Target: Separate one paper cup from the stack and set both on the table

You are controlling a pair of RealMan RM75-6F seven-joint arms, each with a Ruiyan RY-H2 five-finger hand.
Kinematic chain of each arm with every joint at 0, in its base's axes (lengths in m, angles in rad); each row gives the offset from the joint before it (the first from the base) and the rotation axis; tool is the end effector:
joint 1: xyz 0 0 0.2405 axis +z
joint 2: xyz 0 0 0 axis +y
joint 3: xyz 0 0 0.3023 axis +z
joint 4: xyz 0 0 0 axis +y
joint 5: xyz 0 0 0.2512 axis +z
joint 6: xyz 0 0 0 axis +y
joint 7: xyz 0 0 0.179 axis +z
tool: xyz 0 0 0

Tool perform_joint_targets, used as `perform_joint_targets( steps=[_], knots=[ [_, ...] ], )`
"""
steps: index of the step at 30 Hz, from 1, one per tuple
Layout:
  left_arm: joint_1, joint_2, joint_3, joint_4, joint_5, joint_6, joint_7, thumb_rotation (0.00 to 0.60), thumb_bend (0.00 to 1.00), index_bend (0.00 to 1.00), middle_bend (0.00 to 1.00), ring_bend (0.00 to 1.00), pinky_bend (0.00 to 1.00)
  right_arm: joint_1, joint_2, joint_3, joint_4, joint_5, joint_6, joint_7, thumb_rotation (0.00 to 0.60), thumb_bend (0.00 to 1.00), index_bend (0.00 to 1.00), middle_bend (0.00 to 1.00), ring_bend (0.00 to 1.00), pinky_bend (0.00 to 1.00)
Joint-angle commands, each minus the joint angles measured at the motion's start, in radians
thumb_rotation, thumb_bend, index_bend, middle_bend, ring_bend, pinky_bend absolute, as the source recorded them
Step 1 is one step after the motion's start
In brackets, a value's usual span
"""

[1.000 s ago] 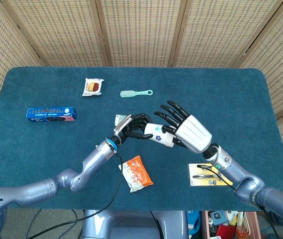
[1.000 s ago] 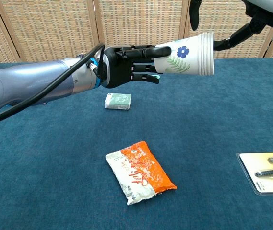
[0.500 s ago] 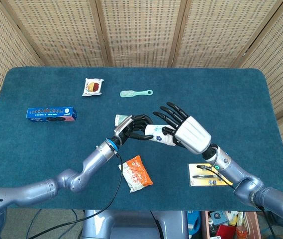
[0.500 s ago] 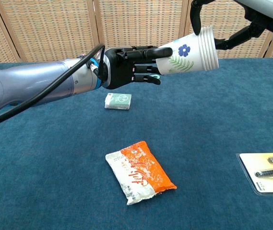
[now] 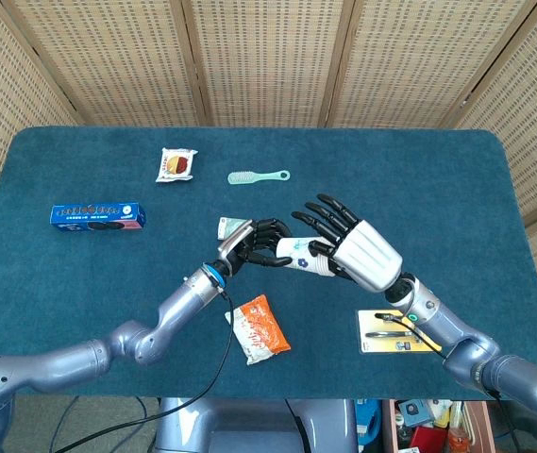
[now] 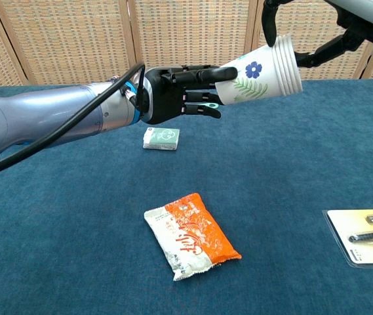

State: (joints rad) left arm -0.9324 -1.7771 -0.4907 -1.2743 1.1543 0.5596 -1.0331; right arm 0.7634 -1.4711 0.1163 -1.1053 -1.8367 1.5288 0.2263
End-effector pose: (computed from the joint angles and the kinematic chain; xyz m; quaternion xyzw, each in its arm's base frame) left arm -0.0280 0.4622 -0.1359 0.3726 0.7864 0.4918 0.0310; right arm -0.1485 -0.4198 0.0486 0.7238 -0.0889 0.6092 0.3115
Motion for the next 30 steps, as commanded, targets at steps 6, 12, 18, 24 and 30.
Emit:
perform_joint_targets(
  steps=[6,12,18,24,30],
  knots=[
    [-0.001,-0.006,-0.001,0.009,-0.005,-0.003,0.003,0.600,0.07,0.50,0.54,0.49,0.50,-0.002,-0.005,-0.007,0.011,0.000,0.017,0.015,0.600,0.58,0.69,0.22,0.16,0.18],
    [0.000,-0.009,-0.004,0.010,-0.006,-0.004,0.001,0.600,0.07,0.50,0.54,0.49,0.50,-0.002,-0.010,-0.012,0.022,-0.004,0.023,0.011,0.600,0.58,0.72,0.22,0.16,0.19],
    [0.004,-0.007,-0.007,0.010,-0.005,-0.006,-0.002,0.600,0.07,0.50,0.54,0.49,0.50,-0.004,-0.014,-0.011,0.035,-0.004,0.042,0.003,0.600,0.58,0.74,0.21,0.16,0.19],
    [0.030,0.029,-0.003,0.018,0.003,-0.005,-0.009,0.600,0.07,0.50,0.54,0.49,0.50,-0.034,0.005,-0.006,0.062,0.007,0.098,0.021,0.600,0.58,0.75,0.21,0.16,0.21],
    [0.087,0.117,0.005,0.015,0.040,0.021,-0.021,0.600,0.07,0.50,0.54,0.49,0.50,-0.070,0.039,-0.026,0.086,0.001,0.136,0.022,0.600,0.58,0.75,0.22,0.16,0.21]
  ],
)
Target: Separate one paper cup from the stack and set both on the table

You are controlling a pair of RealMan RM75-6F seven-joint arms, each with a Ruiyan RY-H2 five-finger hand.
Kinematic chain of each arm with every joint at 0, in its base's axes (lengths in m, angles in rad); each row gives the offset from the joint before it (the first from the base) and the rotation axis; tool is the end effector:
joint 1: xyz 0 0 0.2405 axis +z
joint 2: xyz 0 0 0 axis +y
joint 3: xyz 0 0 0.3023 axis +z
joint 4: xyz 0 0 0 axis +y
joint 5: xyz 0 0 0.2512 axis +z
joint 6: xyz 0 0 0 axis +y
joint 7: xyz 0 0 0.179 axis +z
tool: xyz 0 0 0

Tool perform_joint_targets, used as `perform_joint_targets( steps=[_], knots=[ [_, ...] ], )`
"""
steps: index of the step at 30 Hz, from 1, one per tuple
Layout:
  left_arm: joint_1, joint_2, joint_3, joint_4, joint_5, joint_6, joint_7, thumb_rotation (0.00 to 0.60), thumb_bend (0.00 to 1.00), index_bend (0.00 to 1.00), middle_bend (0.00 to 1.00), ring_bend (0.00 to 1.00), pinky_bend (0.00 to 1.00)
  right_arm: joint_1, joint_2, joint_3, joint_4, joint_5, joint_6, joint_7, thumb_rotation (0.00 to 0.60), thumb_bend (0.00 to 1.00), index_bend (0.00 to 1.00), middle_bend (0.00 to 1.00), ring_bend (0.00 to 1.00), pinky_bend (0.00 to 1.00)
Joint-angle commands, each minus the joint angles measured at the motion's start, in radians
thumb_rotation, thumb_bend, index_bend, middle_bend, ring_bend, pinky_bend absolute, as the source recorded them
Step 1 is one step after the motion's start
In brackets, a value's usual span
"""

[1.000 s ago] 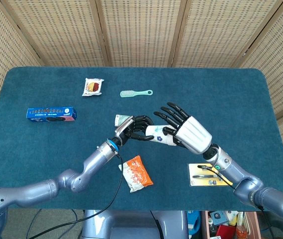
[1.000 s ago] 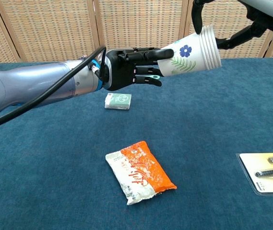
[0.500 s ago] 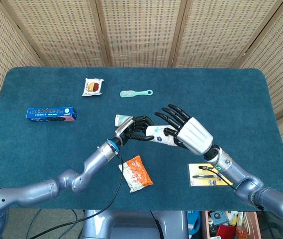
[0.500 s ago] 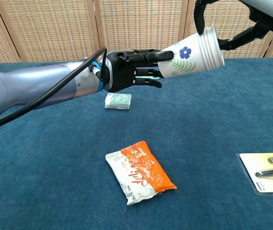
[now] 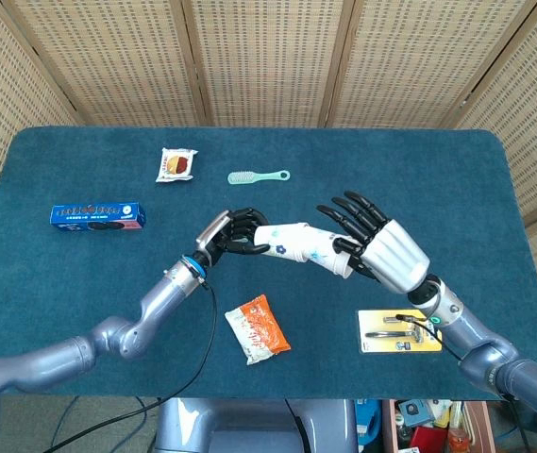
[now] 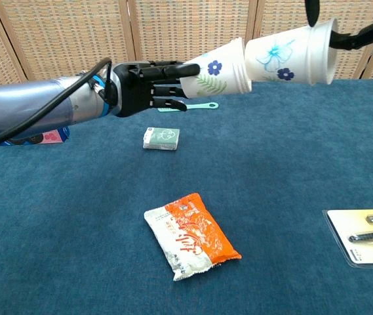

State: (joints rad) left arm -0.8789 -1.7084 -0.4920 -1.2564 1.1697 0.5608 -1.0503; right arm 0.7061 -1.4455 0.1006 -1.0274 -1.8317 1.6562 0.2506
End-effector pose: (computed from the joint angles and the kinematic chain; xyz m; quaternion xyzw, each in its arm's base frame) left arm -0.0724 0.4836 -0.1063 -0.3616 -0.7808 -0.5093 0.0127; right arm -0.1843 -0.4123 0.0829 0.7031 -0.0613 0.6190 0.3445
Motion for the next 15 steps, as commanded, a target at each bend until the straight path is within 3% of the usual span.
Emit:
perform_joint_targets(
  steps=[1,11,15],
  knots=[
    [0.045,0.067,0.010,-0.010,0.033,0.026,-0.007,0.600,0.07,0.50,0.54,0.49,0.50,-0.017,0.019,-0.015,0.009,-0.006,0.011,-0.006,0.600,0.58,0.75,0.22,0.16,0.21],
    [0.111,0.201,0.046,-0.040,0.121,0.085,-0.001,0.600,0.07,0.50,0.54,0.49,0.50,-0.033,0.064,-0.051,0.004,-0.041,0.008,-0.051,0.600,0.58,0.75,0.22,0.16,0.21],
    [0.143,0.280,0.092,-0.052,0.190,0.140,0.063,0.600,0.07,0.50,0.54,0.49,0.50,-0.018,0.119,-0.089,-0.015,-0.102,-0.023,-0.116,0.600,0.58,0.75,0.22,0.16,0.21]
  ],
)
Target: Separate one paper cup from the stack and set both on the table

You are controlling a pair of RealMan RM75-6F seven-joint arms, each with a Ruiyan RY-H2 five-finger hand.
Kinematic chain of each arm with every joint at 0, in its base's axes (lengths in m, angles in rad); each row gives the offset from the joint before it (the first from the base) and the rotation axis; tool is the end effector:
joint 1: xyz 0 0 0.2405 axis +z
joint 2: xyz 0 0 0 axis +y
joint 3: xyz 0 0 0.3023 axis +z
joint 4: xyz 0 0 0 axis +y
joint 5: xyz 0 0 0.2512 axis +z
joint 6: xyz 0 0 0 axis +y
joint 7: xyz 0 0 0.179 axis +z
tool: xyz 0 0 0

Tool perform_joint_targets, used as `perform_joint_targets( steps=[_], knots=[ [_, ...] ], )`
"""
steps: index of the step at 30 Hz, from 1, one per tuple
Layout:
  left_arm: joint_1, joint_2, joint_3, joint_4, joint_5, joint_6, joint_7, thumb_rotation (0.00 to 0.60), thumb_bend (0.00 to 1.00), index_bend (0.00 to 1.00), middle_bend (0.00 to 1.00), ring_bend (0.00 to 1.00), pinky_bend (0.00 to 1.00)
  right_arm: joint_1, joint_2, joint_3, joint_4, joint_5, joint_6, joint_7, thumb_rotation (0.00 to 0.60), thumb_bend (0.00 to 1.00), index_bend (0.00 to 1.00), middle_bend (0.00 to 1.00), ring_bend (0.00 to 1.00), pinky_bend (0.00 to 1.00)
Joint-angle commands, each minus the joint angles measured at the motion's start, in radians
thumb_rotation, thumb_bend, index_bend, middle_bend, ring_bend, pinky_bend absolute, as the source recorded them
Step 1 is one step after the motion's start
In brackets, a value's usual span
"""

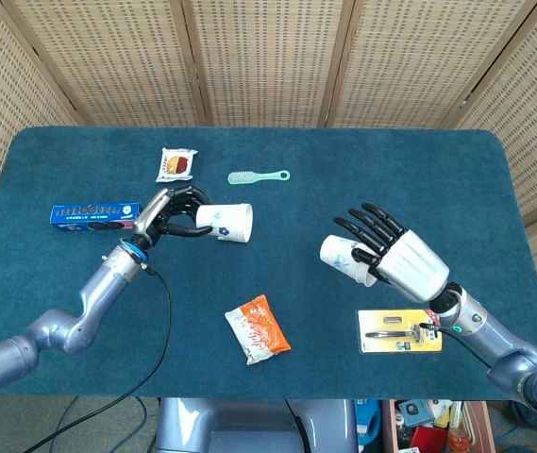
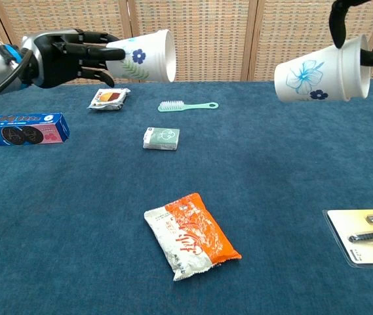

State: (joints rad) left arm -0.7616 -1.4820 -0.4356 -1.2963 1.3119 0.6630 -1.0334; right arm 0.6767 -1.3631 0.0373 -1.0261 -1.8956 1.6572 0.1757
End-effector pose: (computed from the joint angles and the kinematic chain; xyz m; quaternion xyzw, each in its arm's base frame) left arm -0.1584 0.5002 -0.0102 -0.4264 -0.7072 -0.5498 0.1252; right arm -0.2116 -0.3977 0.0982 0.7481 -0.0145 0.5587 0.3577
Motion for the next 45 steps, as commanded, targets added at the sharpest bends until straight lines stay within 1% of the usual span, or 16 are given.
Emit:
perform_joint_targets(
  steps=[1,4,8,12,17,20,30,35,37,38,39,40,41,42,43,45],
  knots=[
    [0.028,0.066,0.044,-0.014,0.058,0.043,0.061,0.600,0.07,0.50,0.54,0.49,0.50,0.015,0.046,-0.031,-0.021,-0.048,-0.031,-0.054,0.600,0.58,0.75,0.22,0.16,0.21],
    [0.041,0.135,0.094,-0.027,0.101,0.061,0.176,0.600,0.07,0.50,0.54,0.49,0.50,0.042,0.103,-0.059,-0.065,-0.098,-0.086,-0.121,0.600,0.58,0.75,0.23,0.16,0.21],
    [0.052,0.195,0.137,-0.054,0.099,0.068,0.347,0.600,0.07,0.50,0.54,0.49,0.50,0.082,0.165,-0.089,-0.120,-0.151,-0.178,-0.207,0.600,0.58,0.75,0.23,0.16,0.21],
    [0.064,0.244,0.177,-0.085,0.075,0.064,0.524,0.600,0.07,0.50,0.54,0.49,0.50,0.133,0.214,-0.118,-0.161,-0.210,-0.293,-0.299,0.600,0.58,0.75,0.24,0.16,0.21],
    [0.075,0.273,0.216,-0.113,-0.001,0.062,0.714,0.600,0.07,0.50,0.54,0.49,0.50,0.191,0.244,-0.138,-0.220,-0.256,-0.431,-0.398,0.600,0.58,0.76,0.24,0.16,0.21],
    [0.080,0.272,0.235,-0.112,-0.039,0.062,0.787,0.600,0.07,0.50,0.54,0.49,0.50,0.216,0.243,-0.146,-0.243,-0.266,-0.507,-0.444,0.600,0.58,0.76,0.24,0.16,0.21],
    [0.082,0.248,0.277,-0.081,-0.113,0.069,0.945,0.600,0.07,0.50,0.54,0.49,0.50,0.270,0.220,-0.161,-0.302,-0.277,-0.695,-0.559,0.600,0.58,0.76,0.22,0.16,0.21],
    [0.078,0.233,0.287,-0.067,-0.146,0.070,1.001,0.600,0.07,0.50,0.54,0.49,0.50,0.285,0.197,-0.157,-0.307,-0.268,-0.735,-0.579,0.600,0.58,0.76,0.22,0.16,0.21],
    [0.074,0.225,0.291,-0.062,-0.162,0.068,1.022,0.600,0.07,0.50,0.52,0.47,0.49,0.289,0.186,-0.154,-0.304,-0.263,-0.743,-0.586,0.600,0.58,0.73,0.19,0.16,0.21],
    [0.072,0.223,0.292,-0.063,-0.167,0.064,1.026,0.600,0.07,0.50,0.47,0.42,0.46,0.291,0.183,-0.154,-0.302,-0.263,-0.746,-0.588,0.600,0.58,0.69,0.18,0.16,0.21],
    [0.069,0.224,0.294,-0.066,-0.175,0.052,1.030,0.600,0.07,0.45,0.38,0.34,0.41,0.293,0.179,-0.153,-0.299,-0.261,-0.750,-0.592,0.600,0.55,0.59,0.16,0.16,0.21],
    [0.064,0.229,0.297,-0.073,-0.187,0.034,1.032,0.600,0.07,0.40,0.31,0.28,0.38,0.294,0.174,-0.151,-0.295,-0.255,-0.754,-0.595,0.600,0.44,0.48,0.14,0.16,0.21],
    [0.061,0.232,0.298,-0.077,-0.193,0.025,1.033,0.600,0.07,0.30,0.20,0.20,0.32,0.293,0.172,-0.149,-0.293,-0.250,-0.755,-0.595,0.600,0.34,0.40,0.12,0.16,0.20],
    [0.055,0.237,0.300,-0.084,-0.201,0.008,1.036,0.600,0.07,0.19,0.12,0.13,0.28,0.290,0.167,-0.144,-0.290,-0.238,-0.755,-0.599,0.600,0.18,0.31,0.11,0.15,0.20],
    [0.052,0.239,0.302,-0.087,-0.204,0.000,1.036,0.600,0.07,0.13,0.08,0.10,0.26,0.287,0.165,-0.137,-0.286,-0.230,-0.755,-0.608,0.600,0.07,0.23,0.09,0.15,0.19],
    [0.047,0.243,0.302,-0.094,-0.208,-0.010,1.033,0.600,0.07,0.02,0.04,0.08,0.25,0.277,0.157,-0.120,-0.283,-0.204,-0.757,-0.636,0.600,0.00,0.16,0.08,0.14,0.17]
  ],
)
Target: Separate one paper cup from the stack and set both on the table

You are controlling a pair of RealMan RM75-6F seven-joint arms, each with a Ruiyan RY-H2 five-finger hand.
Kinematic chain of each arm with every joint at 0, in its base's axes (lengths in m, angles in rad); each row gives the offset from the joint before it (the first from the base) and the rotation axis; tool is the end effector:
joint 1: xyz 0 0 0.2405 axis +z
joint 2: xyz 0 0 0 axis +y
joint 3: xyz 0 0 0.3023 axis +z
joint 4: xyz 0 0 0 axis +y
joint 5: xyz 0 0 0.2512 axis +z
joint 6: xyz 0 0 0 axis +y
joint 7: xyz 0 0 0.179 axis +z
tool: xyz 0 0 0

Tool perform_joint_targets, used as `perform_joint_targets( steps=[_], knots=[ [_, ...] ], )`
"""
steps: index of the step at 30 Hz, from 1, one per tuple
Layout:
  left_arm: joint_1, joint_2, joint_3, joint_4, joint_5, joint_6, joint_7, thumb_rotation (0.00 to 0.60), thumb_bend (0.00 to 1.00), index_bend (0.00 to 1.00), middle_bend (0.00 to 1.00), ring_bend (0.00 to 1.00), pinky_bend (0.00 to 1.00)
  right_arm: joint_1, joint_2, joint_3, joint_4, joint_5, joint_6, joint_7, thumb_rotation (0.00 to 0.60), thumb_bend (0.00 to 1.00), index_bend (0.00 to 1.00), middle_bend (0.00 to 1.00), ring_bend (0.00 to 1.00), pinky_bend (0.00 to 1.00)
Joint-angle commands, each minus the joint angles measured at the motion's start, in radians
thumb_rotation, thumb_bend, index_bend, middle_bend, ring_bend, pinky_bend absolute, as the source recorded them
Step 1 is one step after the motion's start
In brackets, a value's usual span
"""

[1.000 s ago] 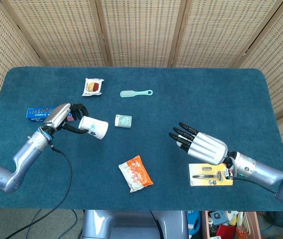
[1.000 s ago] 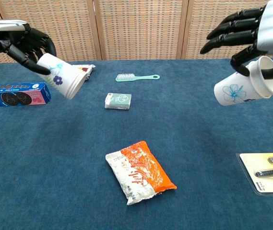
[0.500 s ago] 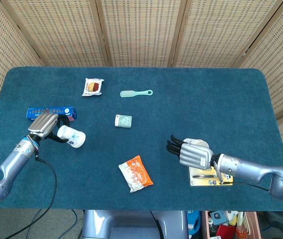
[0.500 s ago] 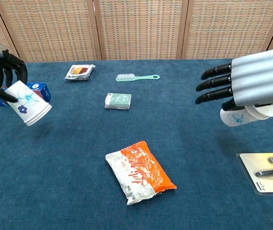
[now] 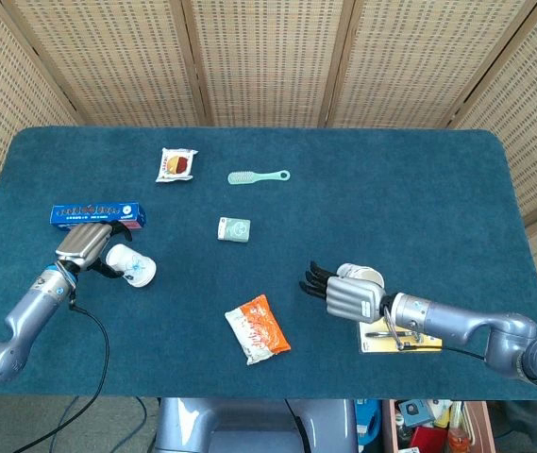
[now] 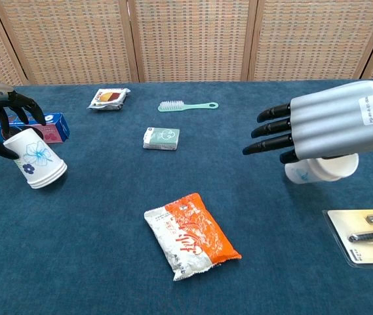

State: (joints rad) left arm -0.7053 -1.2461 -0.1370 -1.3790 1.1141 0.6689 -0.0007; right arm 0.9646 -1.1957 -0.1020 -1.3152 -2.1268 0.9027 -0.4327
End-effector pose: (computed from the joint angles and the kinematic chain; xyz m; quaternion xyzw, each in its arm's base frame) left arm -0.2965 0.4493 0.0368 -0.7167 -0.4698 -0.2653 0.4419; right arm -0.1832 -0.4067 0.0056 0.9082 0.2780 0.1704 0.2622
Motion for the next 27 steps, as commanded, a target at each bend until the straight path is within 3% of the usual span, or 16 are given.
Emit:
perform_joint_targets(
  steps=[1,9,20,22,27],
  knots=[
    [-0.011,0.008,0.002,-0.016,-0.010,-0.018,-0.006,0.600,0.07,0.01,0.03,0.08,0.25,-0.017,-0.015,0.029,0.006,0.044,-0.001,-0.036,0.600,0.00,0.13,0.08,0.14,0.17],
    [-0.004,0.032,-0.006,-0.040,0.020,-0.002,-0.058,0.600,0.07,0.00,0.01,0.07,0.24,-0.047,-0.024,0.065,-0.001,0.108,0.021,-0.088,0.600,0.00,0.07,0.07,0.14,0.17],
    [0.039,0.094,-0.024,-0.114,0.071,0.097,-0.122,0.600,0.07,0.00,0.00,0.02,0.21,-0.156,0.023,0.126,-0.045,0.244,0.191,-0.039,0.600,0.00,0.06,0.06,0.12,0.14],
    [0.049,0.109,-0.021,-0.134,0.076,0.114,-0.120,0.600,0.07,0.00,0.00,0.01,0.19,-0.182,0.027,0.134,-0.058,0.271,0.223,-0.023,0.600,0.00,0.05,0.05,0.10,0.12],
    [0.090,0.146,-0.012,-0.194,0.067,0.175,-0.104,0.600,0.07,0.00,0.00,0.00,0.01,-0.275,0.043,0.154,-0.130,0.370,0.315,0.016,0.600,0.00,0.00,0.00,0.02,0.03]
  ],
)
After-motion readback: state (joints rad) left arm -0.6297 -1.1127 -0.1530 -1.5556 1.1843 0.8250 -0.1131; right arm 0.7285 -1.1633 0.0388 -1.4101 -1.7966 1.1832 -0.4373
